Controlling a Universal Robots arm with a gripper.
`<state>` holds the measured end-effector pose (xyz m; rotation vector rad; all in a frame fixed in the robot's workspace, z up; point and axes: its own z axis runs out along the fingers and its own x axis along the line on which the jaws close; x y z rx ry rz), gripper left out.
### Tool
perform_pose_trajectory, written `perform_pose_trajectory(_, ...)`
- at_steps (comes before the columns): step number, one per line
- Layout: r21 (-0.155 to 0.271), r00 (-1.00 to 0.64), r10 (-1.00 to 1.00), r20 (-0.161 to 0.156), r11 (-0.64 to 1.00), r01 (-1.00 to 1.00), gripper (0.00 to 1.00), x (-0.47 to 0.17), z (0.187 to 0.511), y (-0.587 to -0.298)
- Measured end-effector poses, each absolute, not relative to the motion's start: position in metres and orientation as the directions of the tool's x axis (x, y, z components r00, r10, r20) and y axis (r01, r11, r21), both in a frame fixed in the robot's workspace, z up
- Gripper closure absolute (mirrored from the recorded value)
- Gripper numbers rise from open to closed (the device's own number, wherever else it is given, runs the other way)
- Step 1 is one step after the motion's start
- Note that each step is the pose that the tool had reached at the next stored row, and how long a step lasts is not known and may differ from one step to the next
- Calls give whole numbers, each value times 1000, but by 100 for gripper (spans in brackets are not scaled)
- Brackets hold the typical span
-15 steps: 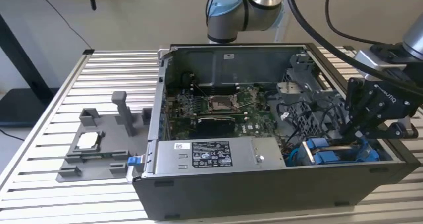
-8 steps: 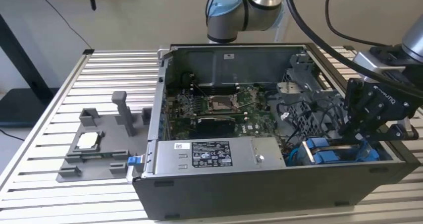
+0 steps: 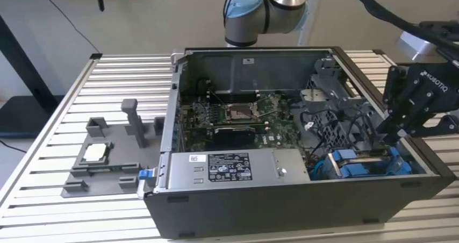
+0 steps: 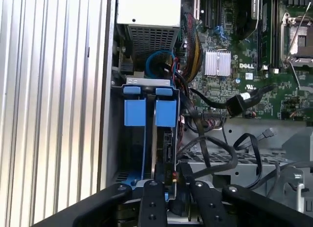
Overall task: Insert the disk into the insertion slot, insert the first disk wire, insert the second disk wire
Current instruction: 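Insert the first disk wire, then insert the second disk wire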
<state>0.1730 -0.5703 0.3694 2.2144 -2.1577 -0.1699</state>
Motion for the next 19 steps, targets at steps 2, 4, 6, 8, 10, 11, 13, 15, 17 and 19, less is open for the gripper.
perform_pose_trajectory(2, 109, 23, -999, -47, -28, -994, 73, 173, 376, -570)
perform_pose_trajectory(4, 109, 23, -999, -47, -28, -994, 73, 172, 380, -570)
perform_pose_trajectory(6, 107, 23, -999, -47, -28, -994, 73, 170, 381, -570)
perform_pose_trajectory(8, 105, 23, -999, -47, -28, -994, 73, 165, 382, -568)
perform_pose_trajectory(10, 103, 24, -999, -47, -28, -994, 73, 161, 382, -565)
perform_pose_trajectory(11, 102, 24, -999, -47, -28, -994, 73, 159, 382, -563)
perform_pose_trajectory(13, 98, 24, -999, -47, -28, -995, 73, 155, 382, -561)
perform_pose_trajectory(15, 91, 24, -999, -47, -28, -995, 73, 151, 382, -559)
perform_pose_trajectory(17, 84, 23, -999, -47, -27, -996, 73, 148, 382, -558)
perform_pose_trajectory(19, 72, 23, -999, -46, -27, -997, 73, 144, 382, -556)
